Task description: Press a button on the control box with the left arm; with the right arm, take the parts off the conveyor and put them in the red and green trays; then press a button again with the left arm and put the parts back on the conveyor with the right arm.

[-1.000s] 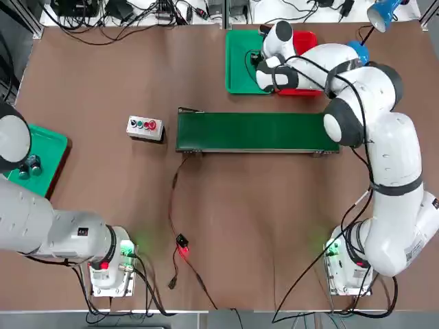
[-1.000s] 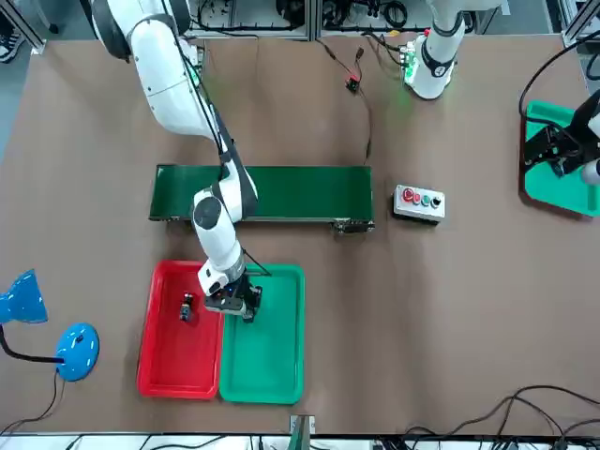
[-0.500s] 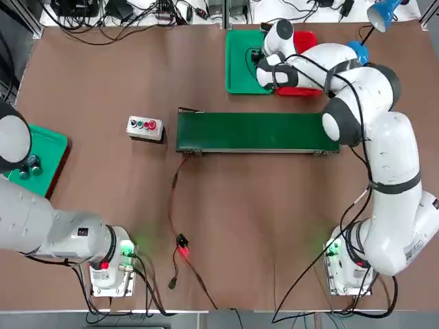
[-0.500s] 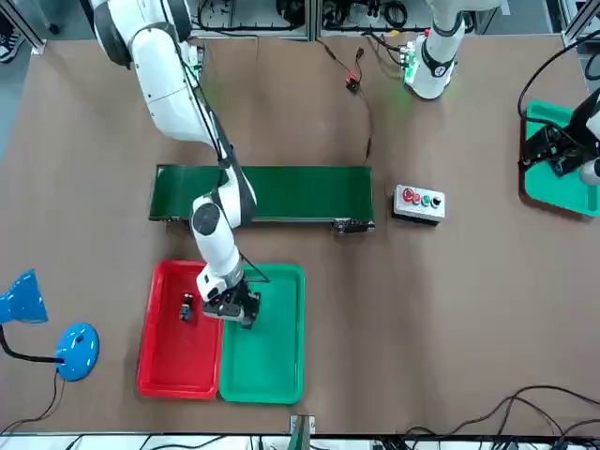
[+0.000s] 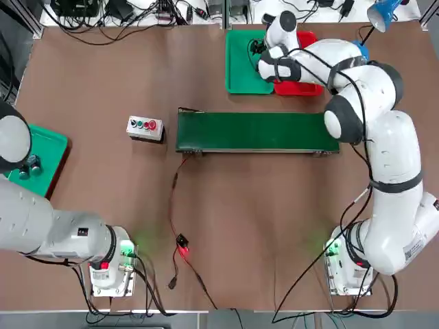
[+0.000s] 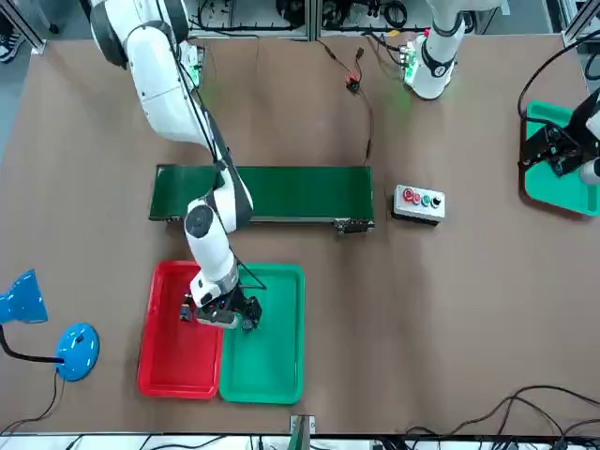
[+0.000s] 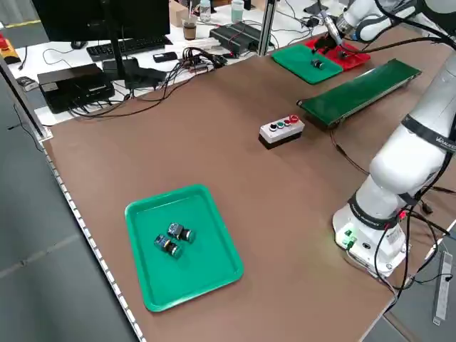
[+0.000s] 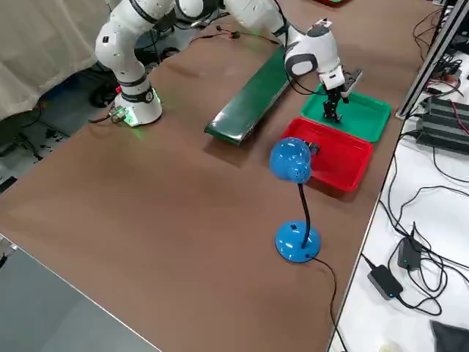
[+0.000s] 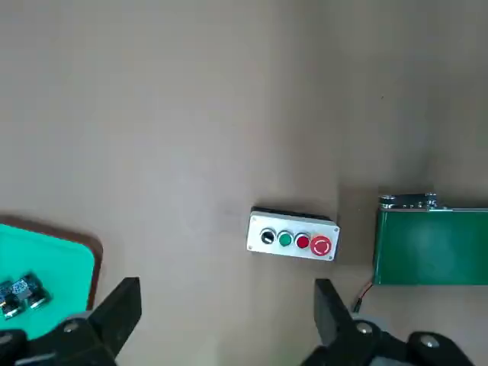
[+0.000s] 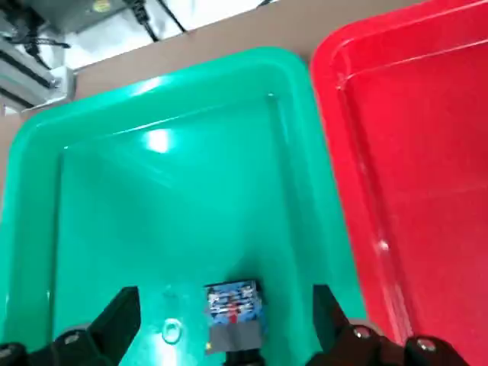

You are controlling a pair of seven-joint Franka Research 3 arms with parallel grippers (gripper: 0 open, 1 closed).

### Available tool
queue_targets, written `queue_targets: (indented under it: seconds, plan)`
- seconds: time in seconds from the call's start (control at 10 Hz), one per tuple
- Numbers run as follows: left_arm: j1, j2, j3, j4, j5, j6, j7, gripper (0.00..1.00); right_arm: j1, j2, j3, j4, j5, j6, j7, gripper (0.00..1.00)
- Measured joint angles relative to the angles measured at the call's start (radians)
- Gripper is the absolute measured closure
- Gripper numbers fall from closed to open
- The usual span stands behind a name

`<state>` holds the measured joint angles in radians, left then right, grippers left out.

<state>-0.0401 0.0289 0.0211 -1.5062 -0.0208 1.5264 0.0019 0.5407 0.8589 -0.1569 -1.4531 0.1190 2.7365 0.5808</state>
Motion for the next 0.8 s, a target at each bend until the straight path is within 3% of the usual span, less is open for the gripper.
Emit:
queue_targets:
  seconds: [0.4,0.8]
  plan:
    - [-0.001,0.0,-0.001,0.0,0.0,0.0,0.0,0.0,-0.104,-0.179,-0.003,0.028,0.0,-0.381,-0.144,0.0]
    - [-0.001,0.0,-0.001,0.0,0.0,0.0,0.0,0.0,-0.189,-0.353,-0.005,0.029,-0.001,-0.622,-0.238,0.0]
